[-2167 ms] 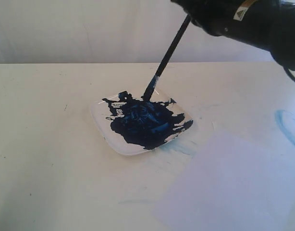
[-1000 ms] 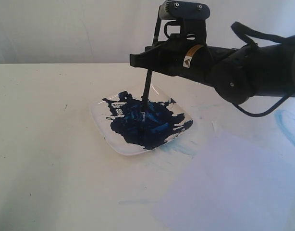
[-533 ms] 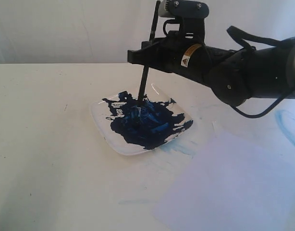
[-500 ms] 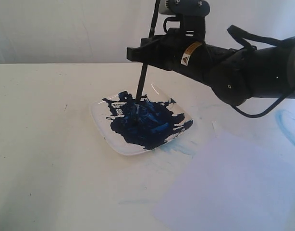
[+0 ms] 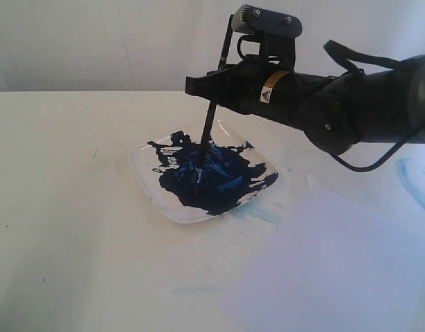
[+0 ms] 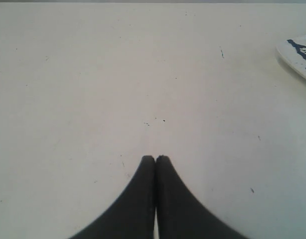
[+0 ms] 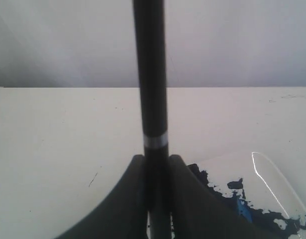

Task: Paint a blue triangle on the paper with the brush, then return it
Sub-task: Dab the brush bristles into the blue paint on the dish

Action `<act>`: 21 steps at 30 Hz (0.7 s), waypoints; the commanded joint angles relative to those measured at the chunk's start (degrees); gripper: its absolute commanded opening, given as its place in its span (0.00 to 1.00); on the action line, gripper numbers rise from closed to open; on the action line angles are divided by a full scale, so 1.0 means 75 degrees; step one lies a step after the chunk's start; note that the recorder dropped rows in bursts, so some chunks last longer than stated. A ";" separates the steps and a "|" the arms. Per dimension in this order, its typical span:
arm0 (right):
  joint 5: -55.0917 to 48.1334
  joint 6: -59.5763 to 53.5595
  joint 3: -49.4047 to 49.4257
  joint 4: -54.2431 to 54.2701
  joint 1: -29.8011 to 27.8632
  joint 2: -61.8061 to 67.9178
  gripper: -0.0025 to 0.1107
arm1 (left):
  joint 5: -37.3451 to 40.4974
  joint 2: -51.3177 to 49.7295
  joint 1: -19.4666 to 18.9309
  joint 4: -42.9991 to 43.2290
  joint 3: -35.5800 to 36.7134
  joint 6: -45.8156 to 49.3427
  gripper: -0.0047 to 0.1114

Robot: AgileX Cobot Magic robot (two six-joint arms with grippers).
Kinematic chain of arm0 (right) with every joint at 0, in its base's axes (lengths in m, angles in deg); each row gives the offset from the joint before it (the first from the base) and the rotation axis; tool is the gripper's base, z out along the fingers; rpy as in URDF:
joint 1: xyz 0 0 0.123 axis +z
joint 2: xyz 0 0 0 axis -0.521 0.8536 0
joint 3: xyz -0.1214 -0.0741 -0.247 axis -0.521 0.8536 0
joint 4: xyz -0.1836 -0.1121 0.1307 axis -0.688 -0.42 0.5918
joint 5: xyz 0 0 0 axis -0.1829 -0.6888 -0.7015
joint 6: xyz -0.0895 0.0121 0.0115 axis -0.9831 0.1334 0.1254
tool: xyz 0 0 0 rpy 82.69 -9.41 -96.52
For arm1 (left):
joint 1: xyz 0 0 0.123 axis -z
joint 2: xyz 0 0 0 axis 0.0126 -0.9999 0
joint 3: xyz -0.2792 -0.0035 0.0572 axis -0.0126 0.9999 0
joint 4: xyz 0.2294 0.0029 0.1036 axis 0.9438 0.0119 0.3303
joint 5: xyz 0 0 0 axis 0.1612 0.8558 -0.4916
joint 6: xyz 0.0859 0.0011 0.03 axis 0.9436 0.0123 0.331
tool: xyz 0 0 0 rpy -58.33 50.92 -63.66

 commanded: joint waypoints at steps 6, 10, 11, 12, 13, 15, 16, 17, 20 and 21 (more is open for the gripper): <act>0.0245 -0.0625 -0.0021 -0.0060 0.0007 0.0031 0.02 | -0.0032 0.0035 0.0056 -0.0070 0.0038 -0.0045 0.04; 0.0614 -0.1046 -0.0021 -0.0060 0.0007 0.0031 0.02 | -0.0032 0.0035 0.0056 -0.0070 0.0038 -0.0045 0.04; 0.0727 -0.1236 -0.0021 -0.0060 0.0007 0.0016 0.02 | -0.0032 0.0035 0.0056 -0.0070 0.0038 -0.0045 0.04; 0.0850 -0.1376 -0.0021 -0.0060 0.0007 -0.0005 0.02 | -0.0032 0.0035 0.0056 -0.0070 0.0038 -0.0045 0.04; 0.1037 -0.1497 -0.0021 -0.0060 0.0007 -0.0051 0.02 | -0.0032 0.0035 0.0056 -0.0070 0.0038 -0.0045 0.04; 0.1268 -0.1517 -0.0021 -0.0060 0.0007 -0.0139 0.02 | -0.0032 0.0035 0.0056 -0.0070 0.0038 -0.0045 0.04; 0.1319 -0.1517 -0.0021 -0.0060 0.0007 -0.0173 0.02 | -0.0032 0.0035 0.0056 -0.0070 0.0038 -0.0045 0.04; 0.1304 -0.1517 -0.0021 -0.0060 0.0007 -0.0208 0.02 | -0.0032 0.0035 0.0056 -0.0070 0.0038 -0.0045 0.04; 0.1059 -0.1517 -0.0021 -0.0110 0.0007 -0.0215 0.02 | -0.0032 0.0035 0.0056 -0.0070 0.0038 -0.0045 0.04; 0.0901 -0.1517 -0.0021 -0.0110 0.0007 -0.0201 0.02 | -0.0032 0.0035 0.0056 -0.0070 0.0038 -0.0045 0.04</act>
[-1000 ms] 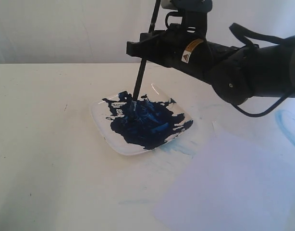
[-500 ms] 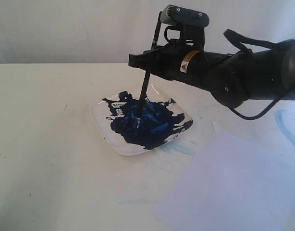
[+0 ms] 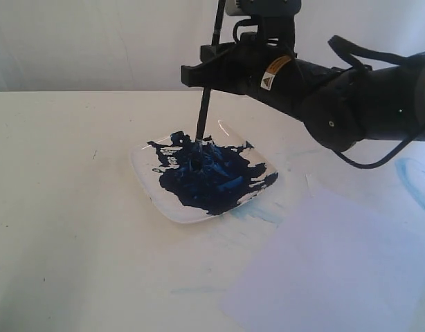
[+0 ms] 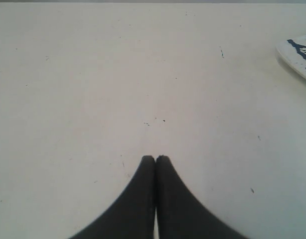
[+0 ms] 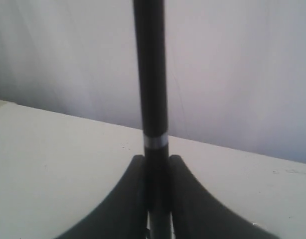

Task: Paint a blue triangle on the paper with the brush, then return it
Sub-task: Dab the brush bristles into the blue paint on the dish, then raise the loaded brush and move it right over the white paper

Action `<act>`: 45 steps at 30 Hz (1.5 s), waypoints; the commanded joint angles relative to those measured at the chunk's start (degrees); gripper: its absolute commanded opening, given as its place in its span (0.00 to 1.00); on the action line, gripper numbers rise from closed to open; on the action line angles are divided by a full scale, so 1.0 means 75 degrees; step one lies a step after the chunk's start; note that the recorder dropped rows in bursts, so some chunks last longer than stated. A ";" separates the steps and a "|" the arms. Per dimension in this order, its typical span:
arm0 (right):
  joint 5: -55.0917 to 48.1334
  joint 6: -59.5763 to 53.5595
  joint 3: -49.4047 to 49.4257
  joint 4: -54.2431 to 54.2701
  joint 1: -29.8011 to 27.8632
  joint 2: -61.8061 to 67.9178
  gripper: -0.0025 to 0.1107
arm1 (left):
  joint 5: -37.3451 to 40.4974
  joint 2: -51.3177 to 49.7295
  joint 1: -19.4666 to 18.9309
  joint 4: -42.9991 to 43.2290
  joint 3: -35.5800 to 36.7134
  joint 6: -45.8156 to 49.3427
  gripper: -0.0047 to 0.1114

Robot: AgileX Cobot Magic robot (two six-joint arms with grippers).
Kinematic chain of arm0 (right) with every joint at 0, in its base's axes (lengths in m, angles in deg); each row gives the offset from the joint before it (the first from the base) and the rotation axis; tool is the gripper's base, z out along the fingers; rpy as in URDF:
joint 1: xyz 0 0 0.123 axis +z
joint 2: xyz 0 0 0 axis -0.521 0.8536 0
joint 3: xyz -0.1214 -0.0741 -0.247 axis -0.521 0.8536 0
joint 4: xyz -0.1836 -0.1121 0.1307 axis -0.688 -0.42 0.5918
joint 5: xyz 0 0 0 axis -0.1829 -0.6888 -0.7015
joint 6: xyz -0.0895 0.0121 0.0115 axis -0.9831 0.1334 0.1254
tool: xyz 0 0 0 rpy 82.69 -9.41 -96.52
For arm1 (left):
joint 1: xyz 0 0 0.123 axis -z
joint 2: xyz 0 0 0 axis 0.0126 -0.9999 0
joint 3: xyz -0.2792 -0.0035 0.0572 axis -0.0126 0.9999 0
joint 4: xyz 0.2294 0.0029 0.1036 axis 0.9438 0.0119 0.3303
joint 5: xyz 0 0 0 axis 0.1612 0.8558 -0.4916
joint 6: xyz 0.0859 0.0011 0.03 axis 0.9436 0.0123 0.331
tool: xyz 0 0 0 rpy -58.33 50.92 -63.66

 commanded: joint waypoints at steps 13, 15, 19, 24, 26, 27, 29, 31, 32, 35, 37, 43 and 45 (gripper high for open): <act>-0.0739 -0.0073 -0.0021 -0.0096 0.0007 0.0233 0.02 | -0.0032 0.0035 0.0056 -0.0070 0.0038 -0.0045 0.04; -0.0507 -0.0089 -0.0021 -0.0096 0.0007 0.0128 0.02 | -0.0032 0.0035 0.0056 -0.0070 0.0038 -0.0045 0.04; 0.0193 -0.0144 -0.0021 -0.0096 -0.0007 -0.0249 0.02 | -0.0032 0.0035 0.0056 -0.0070 0.0038 -0.0045 0.04; 0.0399 -0.0144 -0.0021 -0.0096 -0.0007 -0.1187 0.02 | -0.0032 0.0035 0.0056 -0.0070 0.0038 -0.0045 0.04; -0.0020 -0.0144 -0.0021 0.0123 -0.0007 -0.1771 0.02 | -0.0032 0.0035 0.0056 -0.0070 0.0038 -0.0045 0.04; -0.0235 -0.0144 -0.0021 0.0257 -0.0038 -0.2089 0.02 | -0.0032 0.0035 0.0056 -0.0070 0.0038 -0.0045 0.04; -0.0994 -0.0144 -0.0021 0.0532 -0.0136 -0.2779 0.02 | -0.0032 0.0035 0.0056 -0.0070 0.0038 -0.0045 0.04; -0.2055 -0.0144 -0.0021 0.0636 -0.0303 -0.3443 0.02 | -0.0032 0.0035 0.0056 -0.0070 0.0038 -0.0045 0.04; -0.2670 -0.0144 -0.0021 0.0636 -0.0404 -0.3817 0.02 | -0.0032 0.0035 0.0056 -0.0070 0.0038 -0.0045 0.04; -0.4408 -0.0161 -0.0021 0.0398 -0.0717 -0.4844 0.02 | -0.0032 0.0035 0.0056 -0.0070 0.0038 -0.0045 0.04; -0.5091 -0.0161 0.0059 0.0220 -0.0910 -0.5582 0.02 | -0.0032 0.0035 0.0056 -0.0070 0.0038 -0.0045 0.04; -0.5560 -0.0085 0.0903 0.0219 -0.1064 -0.7686 0.02 | -0.0032 0.0035 0.0056 -0.0070 0.0038 -0.0045 0.04; -0.5766 -0.0085 0.1271 0.0123 -0.1064 -0.8253 0.02 | -0.0032 0.0035 0.0056 -0.0070 0.0038 -0.0045 0.04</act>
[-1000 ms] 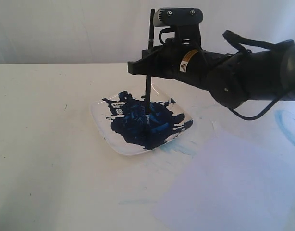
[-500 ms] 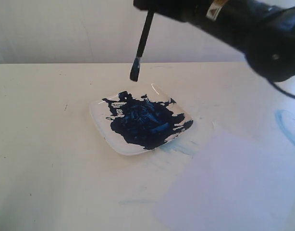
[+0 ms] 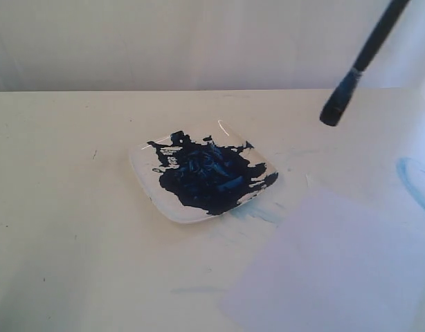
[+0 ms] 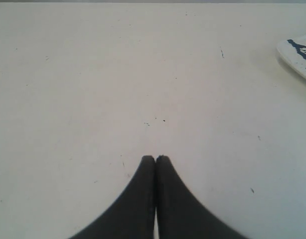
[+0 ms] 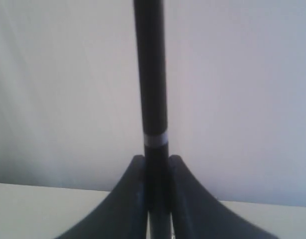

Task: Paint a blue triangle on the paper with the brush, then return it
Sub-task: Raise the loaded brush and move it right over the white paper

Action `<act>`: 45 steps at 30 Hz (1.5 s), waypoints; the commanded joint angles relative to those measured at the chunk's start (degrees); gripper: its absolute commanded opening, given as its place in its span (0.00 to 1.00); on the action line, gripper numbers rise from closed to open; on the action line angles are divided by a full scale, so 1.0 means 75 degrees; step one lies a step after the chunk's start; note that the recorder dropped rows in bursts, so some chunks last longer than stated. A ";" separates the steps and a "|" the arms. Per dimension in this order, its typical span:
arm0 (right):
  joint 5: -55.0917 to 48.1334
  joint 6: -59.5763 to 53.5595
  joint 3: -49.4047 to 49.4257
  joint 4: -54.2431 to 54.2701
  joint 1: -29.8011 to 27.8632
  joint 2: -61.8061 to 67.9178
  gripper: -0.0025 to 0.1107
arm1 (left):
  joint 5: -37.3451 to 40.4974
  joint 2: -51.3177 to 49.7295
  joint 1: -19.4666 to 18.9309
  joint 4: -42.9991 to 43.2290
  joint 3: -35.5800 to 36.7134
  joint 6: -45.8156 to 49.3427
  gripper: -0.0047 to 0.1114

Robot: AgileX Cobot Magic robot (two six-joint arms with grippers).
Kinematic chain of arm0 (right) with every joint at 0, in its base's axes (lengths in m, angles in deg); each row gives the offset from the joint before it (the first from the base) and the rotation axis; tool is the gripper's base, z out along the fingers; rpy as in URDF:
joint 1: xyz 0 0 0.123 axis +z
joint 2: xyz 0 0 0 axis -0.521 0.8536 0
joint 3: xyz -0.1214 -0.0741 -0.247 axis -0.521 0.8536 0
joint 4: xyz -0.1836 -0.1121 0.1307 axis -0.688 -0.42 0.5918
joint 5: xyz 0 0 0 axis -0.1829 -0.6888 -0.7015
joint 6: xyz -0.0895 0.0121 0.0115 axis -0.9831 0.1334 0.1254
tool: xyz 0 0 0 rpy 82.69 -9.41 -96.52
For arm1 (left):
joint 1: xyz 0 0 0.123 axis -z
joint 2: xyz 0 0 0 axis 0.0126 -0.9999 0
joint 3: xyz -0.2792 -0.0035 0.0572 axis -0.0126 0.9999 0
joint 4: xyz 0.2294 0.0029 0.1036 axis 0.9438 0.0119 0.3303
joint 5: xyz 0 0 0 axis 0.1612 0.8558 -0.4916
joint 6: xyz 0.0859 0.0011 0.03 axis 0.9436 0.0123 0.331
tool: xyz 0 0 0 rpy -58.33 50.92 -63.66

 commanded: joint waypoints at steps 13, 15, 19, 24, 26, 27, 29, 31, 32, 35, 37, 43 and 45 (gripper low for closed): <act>-0.1461 0.3844 0.1864 -0.3685 -0.0068 -0.1881 0.02 | -0.0032 0.0035 0.0056 -0.0070 0.0038 -0.0045 0.04; -0.1947 0.4812 0.1883 -0.4736 -0.0068 -0.1887 0.02 | -0.0032 0.0035 0.0056 -0.0070 0.0038 -0.0045 0.04; -0.2152 0.5121 0.1883 -0.5494 -0.0068 -0.1899 0.02 | -0.0032 0.0035 0.0056 -0.0070 0.0038 0.0114 0.04; -0.2099 0.5121 0.1883 -0.5643 -0.0068 -0.1764 0.02 | -0.0032 0.0035 0.0056 -0.0049 0.0038 0.0988 0.04; -0.2099 0.5121 0.1883 -0.5659 -0.0068 -0.1662 0.02 | -0.0032 0.0035 0.0056 -0.0049 0.0038 0.1025 0.04; -0.2099 0.5149 0.1847 -0.5594 -0.0068 -0.1583 0.02 | -0.0032 0.0035 0.0056 -0.0049 0.0038 0.1025 0.04; -0.1970 0.5145 0.1729 -0.5388 -0.0068 -0.1411 0.02 | -0.0032 0.0035 0.0056 -0.0049 0.0038 0.1025 0.04; -0.1551 0.5145 0.1574 -0.5088 -0.0068 -0.1197 0.02 | -0.0032 0.0035 0.0056 -0.0049 0.0038 0.1025 0.04; -0.1413 0.5145 0.1526 -0.4997 -0.0068 -0.1071 0.02 | -0.0032 0.0035 0.0056 -0.0049 0.0038 0.1025 0.04; -0.1179 0.5082 0.1348 -0.4505 -0.0068 -0.0666 0.02 | -0.0032 0.0035 0.0056 -0.0049 0.0038 0.1025 0.04; -0.1083 0.4810 0.1259 -0.4200 -0.0068 -0.0389 0.02 | -0.0032 0.0035 0.0056 -0.0049 0.0038 0.1025 0.04; -0.1049 0.2859 0.0740 -0.2557 -0.0068 0.0057 0.02 | -0.0315 0.0035 0.0056 -0.0049 0.0038 0.1284 0.04; -0.0993 0.2067 0.0528 -0.1895 -0.0068 0.0107 0.02 | -0.0540 0.0035 0.0056 -0.0049 0.0038 0.1284 0.04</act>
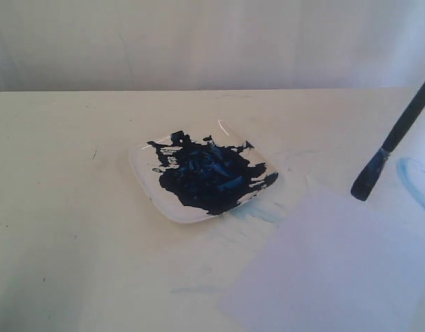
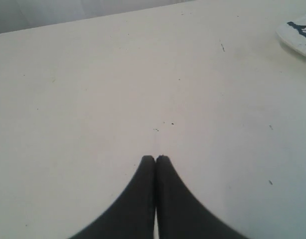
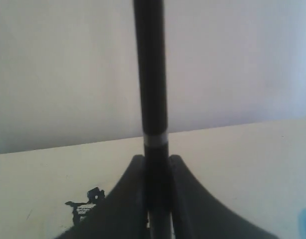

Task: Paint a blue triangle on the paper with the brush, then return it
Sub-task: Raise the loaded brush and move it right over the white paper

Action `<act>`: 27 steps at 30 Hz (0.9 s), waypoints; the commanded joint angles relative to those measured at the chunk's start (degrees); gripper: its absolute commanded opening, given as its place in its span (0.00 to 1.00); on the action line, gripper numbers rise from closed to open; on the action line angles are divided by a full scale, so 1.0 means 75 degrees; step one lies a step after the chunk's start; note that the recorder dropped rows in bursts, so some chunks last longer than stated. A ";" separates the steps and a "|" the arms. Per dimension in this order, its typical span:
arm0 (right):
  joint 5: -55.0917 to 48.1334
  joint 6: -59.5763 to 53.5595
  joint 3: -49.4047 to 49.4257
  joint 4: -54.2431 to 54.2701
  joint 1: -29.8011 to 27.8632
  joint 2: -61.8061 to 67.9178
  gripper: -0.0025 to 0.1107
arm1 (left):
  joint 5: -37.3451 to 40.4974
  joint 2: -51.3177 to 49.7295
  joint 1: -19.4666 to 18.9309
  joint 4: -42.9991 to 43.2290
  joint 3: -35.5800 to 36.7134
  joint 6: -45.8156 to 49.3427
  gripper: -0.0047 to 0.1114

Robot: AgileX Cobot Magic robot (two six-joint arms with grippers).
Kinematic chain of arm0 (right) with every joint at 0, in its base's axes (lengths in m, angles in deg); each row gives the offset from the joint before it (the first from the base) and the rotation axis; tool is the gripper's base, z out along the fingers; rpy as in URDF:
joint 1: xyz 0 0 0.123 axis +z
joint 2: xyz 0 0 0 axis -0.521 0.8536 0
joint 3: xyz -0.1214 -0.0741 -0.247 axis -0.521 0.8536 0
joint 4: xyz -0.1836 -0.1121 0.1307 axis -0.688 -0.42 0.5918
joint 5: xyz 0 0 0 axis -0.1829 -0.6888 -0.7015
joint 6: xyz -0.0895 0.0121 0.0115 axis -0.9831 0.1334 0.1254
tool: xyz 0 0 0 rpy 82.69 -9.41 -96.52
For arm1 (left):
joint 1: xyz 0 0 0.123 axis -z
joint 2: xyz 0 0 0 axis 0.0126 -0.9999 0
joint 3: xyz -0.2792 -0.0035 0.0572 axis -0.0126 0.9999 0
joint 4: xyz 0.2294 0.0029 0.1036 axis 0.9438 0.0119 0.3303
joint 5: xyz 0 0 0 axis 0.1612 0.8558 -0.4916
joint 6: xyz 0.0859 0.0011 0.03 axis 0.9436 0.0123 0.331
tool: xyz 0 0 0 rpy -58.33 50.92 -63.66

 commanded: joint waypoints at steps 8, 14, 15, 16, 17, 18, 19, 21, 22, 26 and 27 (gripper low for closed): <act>0.0173 -0.4539 -0.0783 0.4011 -0.0015 0.0211 0.02 | -0.2291 0.0035 0.0056 -0.0131 0.0038 -0.1151 0.04; -0.0009 -0.5594 -0.0783 0.5261 -0.0015 0.0265 0.02 | -0.4225 0.0035 0.0056 -0.0131 0.0038 -0.2056 0.04; -0.0081 -0.5594 -0.0783 0.5260 -0.0015 0.0265 0.02 | -0.4634 0.0035 0.0056 -0.0131 0.0038 -0.2056 0.04; -0.0223 -0.5594 -0.0817 0.5263 -0.0015 0.0265 0.02 | -0.5039 0.0035 0.0056 -0.0131 0.0038 -0.2056 0.04; -0.0368 -0.5652 -0.0854 0.5263 -0.0015 0.0302 0.02 | -0.5365 0.0035 0.0056 -0.0131 0.0038 -0.2056 0.04; -0.0547 -0.5800 -0.0940 0.5263 -0.0028 0.0343 0.02 | -0.5761 0.0035 0.0056 -0.0131 0.0038 -0.2056 0.04; -0.0654 -0.5834 -0.1018 0.5263 -0.0063 0.0380 0.02 | -0.6166 0.0035 0.0056 -0.0131 0.0038 -0.2056 0.04; -0.0757 -0.5882 -0.1211 0.5278 -0.0185 0.0508 0.02 | -0.6979 0.0035 0.0056 -0.0131 0.0038 -0.2103 0.04; -0.0791 -0.5936 -0.1335 0.5403 -0.0274 0.0586 0.02 | -0.7226 0.0035 0.0056 -0.0131 0.0038 -0.2299 0.04; -0.1120 -0.7057 -0.1769 0.6680 -0.0678 0.0955 0.02 | -0.7121 0.0035 0.0056 0.0215 0.0038 -0.4497 0.04; -0.1283 -0.7478 -0.1863 0.7125 -0.0819 0.1089 0.02 | -0.6806 0.0035 0.0056 0.0666 0.0038 -0.5691 0.04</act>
